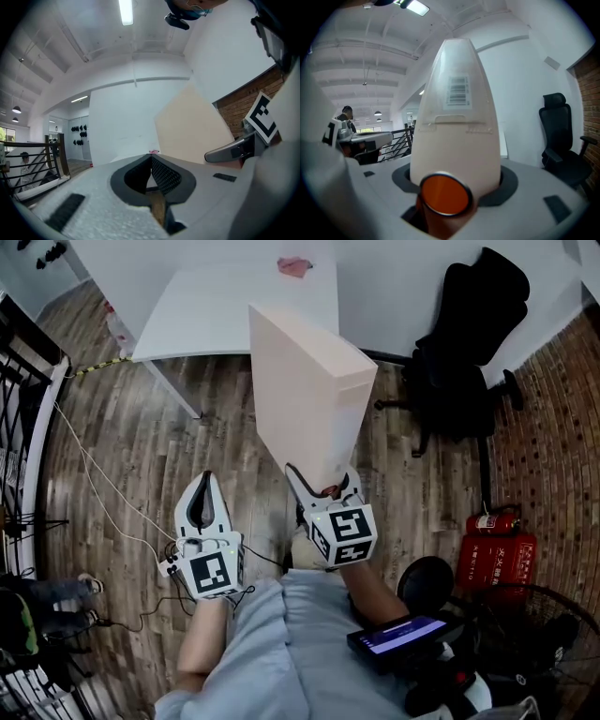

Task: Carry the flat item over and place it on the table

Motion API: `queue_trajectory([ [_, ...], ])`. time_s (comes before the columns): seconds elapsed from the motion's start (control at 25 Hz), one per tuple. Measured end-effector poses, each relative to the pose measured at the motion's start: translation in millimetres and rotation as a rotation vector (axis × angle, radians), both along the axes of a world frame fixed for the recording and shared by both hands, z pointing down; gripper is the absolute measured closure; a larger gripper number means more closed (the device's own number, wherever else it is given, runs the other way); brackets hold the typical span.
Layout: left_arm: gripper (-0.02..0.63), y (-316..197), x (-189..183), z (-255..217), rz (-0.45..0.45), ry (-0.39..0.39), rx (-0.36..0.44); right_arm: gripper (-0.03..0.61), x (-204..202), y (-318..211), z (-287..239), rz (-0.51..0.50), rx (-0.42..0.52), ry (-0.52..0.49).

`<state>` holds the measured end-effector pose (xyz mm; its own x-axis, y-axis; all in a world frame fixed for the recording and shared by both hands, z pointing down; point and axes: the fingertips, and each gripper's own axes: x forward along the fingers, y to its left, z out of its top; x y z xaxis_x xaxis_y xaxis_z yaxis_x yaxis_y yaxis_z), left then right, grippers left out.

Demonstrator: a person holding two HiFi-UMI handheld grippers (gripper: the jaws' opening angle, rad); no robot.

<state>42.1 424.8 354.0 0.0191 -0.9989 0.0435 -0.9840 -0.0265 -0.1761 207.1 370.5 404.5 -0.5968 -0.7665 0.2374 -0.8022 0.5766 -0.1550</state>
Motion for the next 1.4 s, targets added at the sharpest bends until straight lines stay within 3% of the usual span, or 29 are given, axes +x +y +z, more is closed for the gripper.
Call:
queue_trajectory([
  [0.36, 0.604, -102.9, -0.8, 25.4, -0.003, -0.017, -0.073, 0.282, 5.1, -109.2, 18.9, 0.025, -0.032, -0.005],
  [0.68, 0.604, -211.1, -9.2, 28.3, -0.011, -0.058, -0.101, 0.281, -10.4, -224.6, 22.1, -0.014, -0.062, -0.011],
  [0.96, 0.604, -287.2, -31.8, 14.1, -0.053, -0.066, -0.079, 0.282, -35.8, -302.9, 16.8, -0.061, -0.063, -0.021],
  [1.4, 0.604, -357.5, -70.3, 3.5, -0.096, -0.039, -0.036, 0.281, -79.1, -379.3, 2.6, -0.113, -0.03, -0.003],
])
